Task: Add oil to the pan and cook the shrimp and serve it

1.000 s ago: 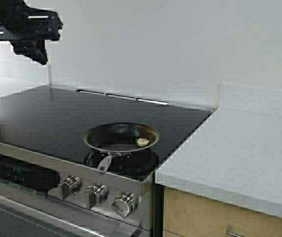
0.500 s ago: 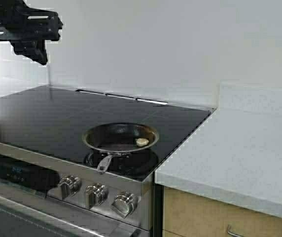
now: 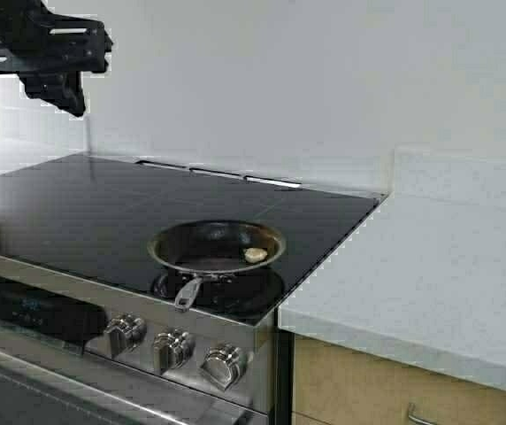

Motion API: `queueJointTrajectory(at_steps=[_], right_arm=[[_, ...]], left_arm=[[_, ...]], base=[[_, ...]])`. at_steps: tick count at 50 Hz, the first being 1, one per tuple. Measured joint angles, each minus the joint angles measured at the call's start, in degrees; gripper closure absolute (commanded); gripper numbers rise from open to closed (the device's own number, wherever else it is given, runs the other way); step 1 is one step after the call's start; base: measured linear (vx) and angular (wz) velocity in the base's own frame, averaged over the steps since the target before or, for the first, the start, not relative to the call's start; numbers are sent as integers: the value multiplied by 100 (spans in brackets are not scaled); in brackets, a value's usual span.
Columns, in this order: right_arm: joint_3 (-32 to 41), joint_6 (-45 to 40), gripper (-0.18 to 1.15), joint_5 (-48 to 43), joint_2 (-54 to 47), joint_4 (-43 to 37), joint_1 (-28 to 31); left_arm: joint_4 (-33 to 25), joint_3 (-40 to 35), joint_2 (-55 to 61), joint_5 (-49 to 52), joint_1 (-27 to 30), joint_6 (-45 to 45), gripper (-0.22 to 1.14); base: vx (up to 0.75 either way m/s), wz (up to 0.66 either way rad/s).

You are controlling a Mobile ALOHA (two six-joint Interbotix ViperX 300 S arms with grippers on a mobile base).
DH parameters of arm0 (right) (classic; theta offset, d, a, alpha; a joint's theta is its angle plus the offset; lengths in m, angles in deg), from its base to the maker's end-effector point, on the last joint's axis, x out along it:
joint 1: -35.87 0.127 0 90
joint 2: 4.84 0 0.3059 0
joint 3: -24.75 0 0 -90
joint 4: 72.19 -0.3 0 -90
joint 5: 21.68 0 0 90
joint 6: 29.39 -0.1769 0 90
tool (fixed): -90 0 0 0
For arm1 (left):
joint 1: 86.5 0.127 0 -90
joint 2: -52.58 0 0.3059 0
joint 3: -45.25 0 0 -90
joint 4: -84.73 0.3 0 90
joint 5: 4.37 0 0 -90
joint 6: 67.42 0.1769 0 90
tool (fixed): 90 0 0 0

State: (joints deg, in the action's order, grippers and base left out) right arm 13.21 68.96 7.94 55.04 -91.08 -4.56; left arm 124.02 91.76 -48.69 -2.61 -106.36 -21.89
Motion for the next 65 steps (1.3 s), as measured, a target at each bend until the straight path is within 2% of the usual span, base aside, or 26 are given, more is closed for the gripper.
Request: queueJointTrajectory(at_steps=[9, 19, 24, 40, 44, 54, 65], right_arm=[[0, 70, 11, 18, 615, -53, 668], [-193, 167, 47, -387, 1687, -35, 1582], [-413, 149, 60, -554, 2268, -44, 2030], [-1424, 141, 89, -1116, 3718, -79, 3850], [-1714, 141, 92, -1362, 4008, -79, 4219], [-2944, 158, 91, -2566, 4772, -79, 5607], [-3700, 149, 91, -3349, 4939, -79, 6284]], left_arm=[[0, 0, 9, 0, 0, 0, 89], [0, 0, 0, 0, 0, 9, 89], [0, 0, 9, 0, 0, 18, 89], [0, 0, 9, 0, 0, 18, 89], [0, 0, 0, 0, 0, 18, 89], [0, 0, 18, 0, 0, 35, 89], [0, 0, 105, 0, 0, 35, 89]], base=[[0, 0], [0, 0], [0, 0], [0, 0], [0, 0], [0, 0], [0, 0]])
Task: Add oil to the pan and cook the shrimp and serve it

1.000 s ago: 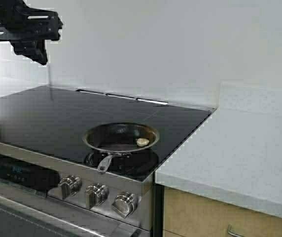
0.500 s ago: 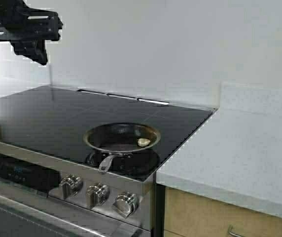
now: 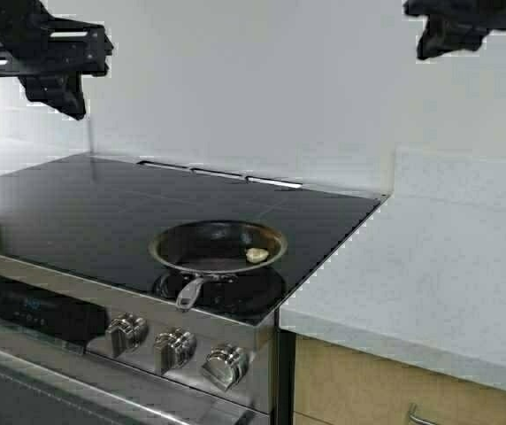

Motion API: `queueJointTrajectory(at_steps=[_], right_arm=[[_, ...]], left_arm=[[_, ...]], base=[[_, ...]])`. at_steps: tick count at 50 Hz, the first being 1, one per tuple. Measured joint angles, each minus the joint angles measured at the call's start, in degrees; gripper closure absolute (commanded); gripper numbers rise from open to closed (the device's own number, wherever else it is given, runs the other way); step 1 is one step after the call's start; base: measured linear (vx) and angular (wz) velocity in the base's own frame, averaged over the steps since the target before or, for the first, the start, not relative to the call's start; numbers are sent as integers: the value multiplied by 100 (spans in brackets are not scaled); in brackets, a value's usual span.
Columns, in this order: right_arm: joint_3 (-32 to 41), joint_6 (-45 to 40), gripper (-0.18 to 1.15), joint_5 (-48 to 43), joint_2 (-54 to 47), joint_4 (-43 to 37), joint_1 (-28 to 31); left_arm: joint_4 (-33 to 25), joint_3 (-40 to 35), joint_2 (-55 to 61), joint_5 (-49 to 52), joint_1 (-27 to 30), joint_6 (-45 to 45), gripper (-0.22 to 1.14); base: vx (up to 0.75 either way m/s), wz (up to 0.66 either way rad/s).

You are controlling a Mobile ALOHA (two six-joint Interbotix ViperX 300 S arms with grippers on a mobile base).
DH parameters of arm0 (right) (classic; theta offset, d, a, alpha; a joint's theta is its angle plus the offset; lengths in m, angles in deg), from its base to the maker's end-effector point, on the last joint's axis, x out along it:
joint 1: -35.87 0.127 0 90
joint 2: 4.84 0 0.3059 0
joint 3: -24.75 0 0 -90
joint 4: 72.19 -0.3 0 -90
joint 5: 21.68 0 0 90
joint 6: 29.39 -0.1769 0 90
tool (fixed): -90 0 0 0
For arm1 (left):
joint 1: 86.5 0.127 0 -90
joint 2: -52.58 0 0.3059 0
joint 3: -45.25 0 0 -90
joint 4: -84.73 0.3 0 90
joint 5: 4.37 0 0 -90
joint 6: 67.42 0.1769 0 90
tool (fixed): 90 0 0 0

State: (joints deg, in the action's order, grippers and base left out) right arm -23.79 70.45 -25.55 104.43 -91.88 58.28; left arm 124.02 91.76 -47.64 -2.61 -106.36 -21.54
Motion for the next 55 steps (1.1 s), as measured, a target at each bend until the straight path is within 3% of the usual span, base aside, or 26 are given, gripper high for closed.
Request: queueJointTrajectory(at_steps=[14, 18, 22, 30, 33, 39, 55], right_arm=[[-70, -26, 91, -360, -229, 35, 149], [-79, -9, 91, -369, -272, 44, 176], [-79, 18, 91, -369, -281, 62, 264], [-70, 26, 91, -369, -325, 193, 378], [-70, 35, 91, -387, -369, 272, 431], [-70, 44, 91, -431, -466, 510, 527], [-70, 0, 91, -492, -624, 659, 650]], left_arm=[[0, 0, 316, -123, 0, -9, 87], [0, 0, 316, -492, 0, -18, 79], [0, 97, 352, -1072, 0, -9, 60], [-26, 229, 686, -1986, 0, -79, -5], [-123, 255, 949, -2232, 0, -97, -19], [-457, 255, 1600, -2786, 0, -105, -8], [-1169, 35, 4017, -4939, 0, -158, -10]], base=[[0, 0], [0, 0], [0, 0], [0, 0], [0, 0], [0, 0], [0, 0]])
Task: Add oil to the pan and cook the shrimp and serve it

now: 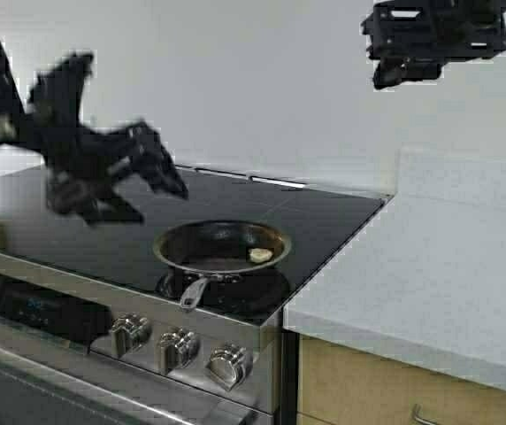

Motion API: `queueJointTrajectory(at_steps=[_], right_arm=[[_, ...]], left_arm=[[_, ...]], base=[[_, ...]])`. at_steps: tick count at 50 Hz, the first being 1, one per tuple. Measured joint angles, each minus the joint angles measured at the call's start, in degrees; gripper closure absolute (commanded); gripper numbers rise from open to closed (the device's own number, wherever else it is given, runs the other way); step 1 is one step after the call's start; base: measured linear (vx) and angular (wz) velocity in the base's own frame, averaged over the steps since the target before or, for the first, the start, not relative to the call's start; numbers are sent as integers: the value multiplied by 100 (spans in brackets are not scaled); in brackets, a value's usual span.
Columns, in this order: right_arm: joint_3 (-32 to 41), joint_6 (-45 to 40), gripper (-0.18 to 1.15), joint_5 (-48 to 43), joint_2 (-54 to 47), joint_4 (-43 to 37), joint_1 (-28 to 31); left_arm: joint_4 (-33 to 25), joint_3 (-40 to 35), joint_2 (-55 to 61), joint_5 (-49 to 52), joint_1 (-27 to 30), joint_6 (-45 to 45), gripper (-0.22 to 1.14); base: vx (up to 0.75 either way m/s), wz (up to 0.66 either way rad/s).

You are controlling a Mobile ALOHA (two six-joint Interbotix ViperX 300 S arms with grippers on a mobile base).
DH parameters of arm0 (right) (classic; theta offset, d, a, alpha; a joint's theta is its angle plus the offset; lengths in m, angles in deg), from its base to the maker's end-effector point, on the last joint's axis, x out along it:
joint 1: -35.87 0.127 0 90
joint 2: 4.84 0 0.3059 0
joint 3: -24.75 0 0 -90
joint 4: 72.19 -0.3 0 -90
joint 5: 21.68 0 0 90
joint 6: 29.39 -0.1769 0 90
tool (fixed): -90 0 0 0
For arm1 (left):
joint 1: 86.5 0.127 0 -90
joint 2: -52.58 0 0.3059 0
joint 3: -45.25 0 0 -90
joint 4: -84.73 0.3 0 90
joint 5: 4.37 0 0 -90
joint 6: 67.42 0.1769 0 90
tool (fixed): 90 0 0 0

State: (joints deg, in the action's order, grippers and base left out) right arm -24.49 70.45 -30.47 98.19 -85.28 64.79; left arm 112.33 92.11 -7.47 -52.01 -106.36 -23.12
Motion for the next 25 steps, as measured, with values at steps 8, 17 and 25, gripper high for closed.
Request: queueJointTrajectory(at_steps=[8, 17, 25], right_arm=[[0, -26, 91, 0, 0, 0, 9], [0, -26, 91, 9, 0, 0, 9], [9, -26, 91, 0, 0, 0, 9]], left_arm=[[35, -325, 1116, -905, 0, -308, -10], [114, -809, 2048, -1679, 0, -967, -10], [334, -1301, 2637, -2004, 0, -1512, -10]], base=[[0, 0], [0, 0], [0, 0]])
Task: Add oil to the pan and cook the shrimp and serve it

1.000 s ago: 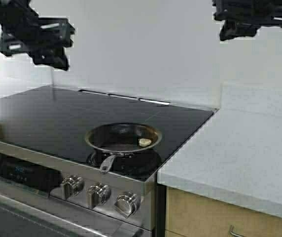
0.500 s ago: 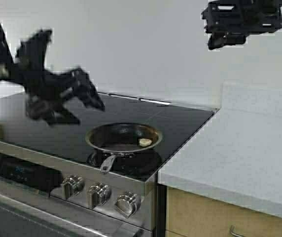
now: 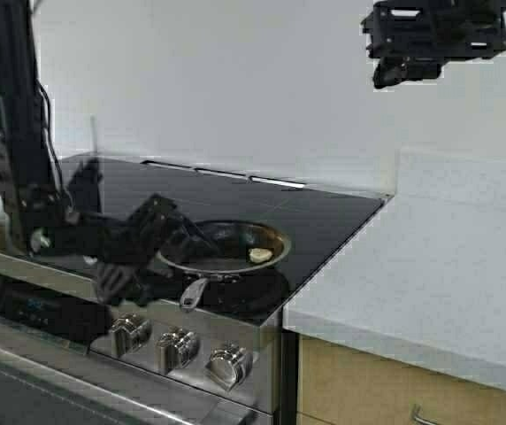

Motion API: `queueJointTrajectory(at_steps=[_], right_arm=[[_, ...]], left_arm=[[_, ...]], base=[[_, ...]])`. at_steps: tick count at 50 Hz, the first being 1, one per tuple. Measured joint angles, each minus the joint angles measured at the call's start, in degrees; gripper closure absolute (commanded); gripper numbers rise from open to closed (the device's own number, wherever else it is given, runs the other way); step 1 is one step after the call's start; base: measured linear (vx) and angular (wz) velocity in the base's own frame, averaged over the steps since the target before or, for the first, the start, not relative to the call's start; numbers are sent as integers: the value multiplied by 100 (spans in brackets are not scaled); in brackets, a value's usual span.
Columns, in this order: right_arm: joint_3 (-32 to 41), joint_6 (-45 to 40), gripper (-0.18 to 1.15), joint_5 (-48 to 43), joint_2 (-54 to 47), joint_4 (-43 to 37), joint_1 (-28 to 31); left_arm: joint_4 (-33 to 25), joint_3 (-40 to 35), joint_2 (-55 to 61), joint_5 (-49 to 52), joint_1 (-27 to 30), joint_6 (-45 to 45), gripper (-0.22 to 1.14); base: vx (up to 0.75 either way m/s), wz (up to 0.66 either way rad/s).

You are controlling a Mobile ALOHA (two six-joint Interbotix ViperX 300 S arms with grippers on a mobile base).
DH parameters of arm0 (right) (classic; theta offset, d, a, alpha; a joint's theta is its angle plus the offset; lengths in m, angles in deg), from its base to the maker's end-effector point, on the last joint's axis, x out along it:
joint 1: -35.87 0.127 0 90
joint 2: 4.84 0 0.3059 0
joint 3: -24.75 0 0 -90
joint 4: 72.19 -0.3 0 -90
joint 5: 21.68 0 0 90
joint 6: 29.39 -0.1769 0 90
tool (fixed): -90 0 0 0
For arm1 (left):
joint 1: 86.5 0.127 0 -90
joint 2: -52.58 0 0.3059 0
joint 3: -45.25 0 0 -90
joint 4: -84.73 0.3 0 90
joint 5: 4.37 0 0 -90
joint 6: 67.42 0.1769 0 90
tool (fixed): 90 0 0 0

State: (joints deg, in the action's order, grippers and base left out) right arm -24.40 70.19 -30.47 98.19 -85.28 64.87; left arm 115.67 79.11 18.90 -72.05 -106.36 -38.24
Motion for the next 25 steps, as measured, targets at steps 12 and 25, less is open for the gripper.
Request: queueJointTrajectory(at_steps=[12, 25], right_arm=[[0, 9, 91, 0, 18, 0, 0], [18, 0, 91, 0, 35, 0, 0]], left_arm=[[264, -694, 738, -598, 0, -976, -10], [404, -1310, 1468, -1415, 0, -2004, -10]], base=[[0, 0], [0, 0]])
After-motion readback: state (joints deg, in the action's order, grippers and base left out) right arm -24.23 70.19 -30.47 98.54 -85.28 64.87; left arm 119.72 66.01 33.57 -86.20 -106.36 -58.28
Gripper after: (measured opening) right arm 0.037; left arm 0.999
